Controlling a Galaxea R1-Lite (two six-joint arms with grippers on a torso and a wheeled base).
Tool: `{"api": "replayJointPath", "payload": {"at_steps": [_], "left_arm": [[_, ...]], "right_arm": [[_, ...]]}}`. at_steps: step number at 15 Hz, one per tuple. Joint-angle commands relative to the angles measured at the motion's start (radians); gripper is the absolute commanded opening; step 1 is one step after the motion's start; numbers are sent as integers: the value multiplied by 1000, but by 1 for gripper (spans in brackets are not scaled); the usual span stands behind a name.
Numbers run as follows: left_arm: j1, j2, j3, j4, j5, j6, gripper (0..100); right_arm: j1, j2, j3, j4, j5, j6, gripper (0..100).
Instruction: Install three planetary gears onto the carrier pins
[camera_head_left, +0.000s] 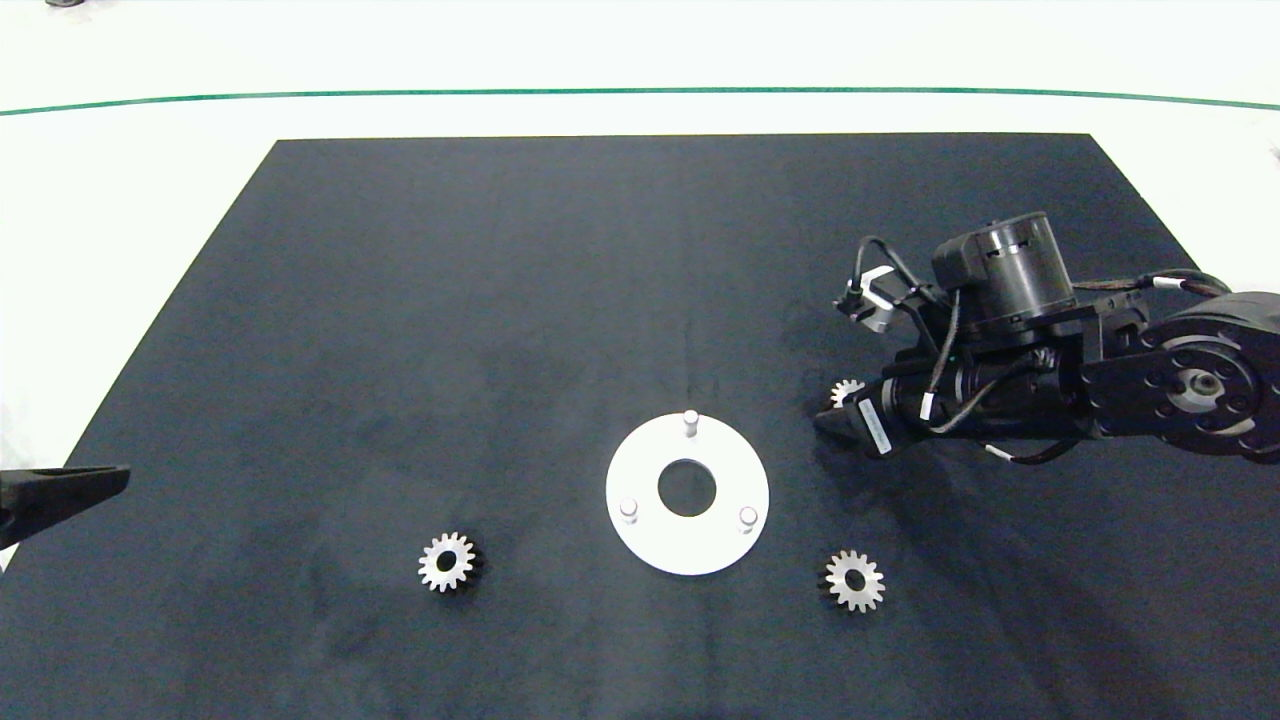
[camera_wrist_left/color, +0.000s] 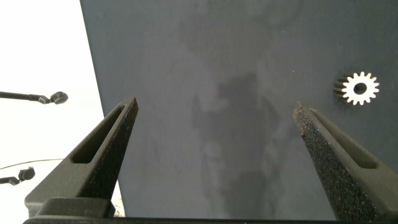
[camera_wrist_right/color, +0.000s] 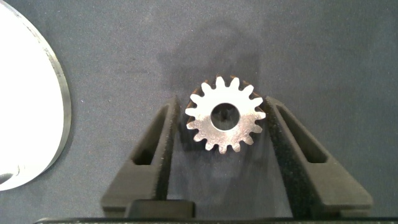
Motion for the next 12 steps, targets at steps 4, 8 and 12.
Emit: {"api": "replayJointPath", "payload": {"at_steps": [4, 8, 12], "left_arm": [[-3, -1, 5, 4, 1, 1, 100], [-3, -1, 6, 4, 1, 6, 100], [-3, -10, 9, 6, 1, 20, 100]], "right_arm": [[7, -11, 8, 4, 1, 1, 42], [21, -36, 28, 2, 0, -3, 34], [122, -120, 11, 10, -42, -17, 31]]}}
